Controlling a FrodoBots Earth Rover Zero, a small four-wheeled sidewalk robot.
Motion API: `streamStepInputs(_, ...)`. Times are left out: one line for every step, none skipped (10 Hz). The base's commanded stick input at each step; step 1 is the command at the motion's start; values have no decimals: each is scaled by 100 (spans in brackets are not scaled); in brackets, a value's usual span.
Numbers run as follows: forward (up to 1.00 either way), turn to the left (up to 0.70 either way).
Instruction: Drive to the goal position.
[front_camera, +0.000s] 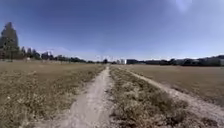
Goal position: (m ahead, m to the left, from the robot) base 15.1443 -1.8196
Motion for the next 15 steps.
streamStepInputs(70, 0)
streamStepInputs(70, 0)
streamStepInputs(70, 0)
streamStepInputs(70, 0)
streamStepInputs(70, 0)
streamStepInputs(70, 0)
streamStepInputs(70, 0)
streamStepInputs(70, 0)
streamStepInputs(70, 0)
streamStepInputs(70, 0)
streamStepInputs(70, 0)
streamStepInputs(70, 0)
streamStepInputs(70, 0)
streamStepInputs(70, 0)
streamStepInputs(70, 0)
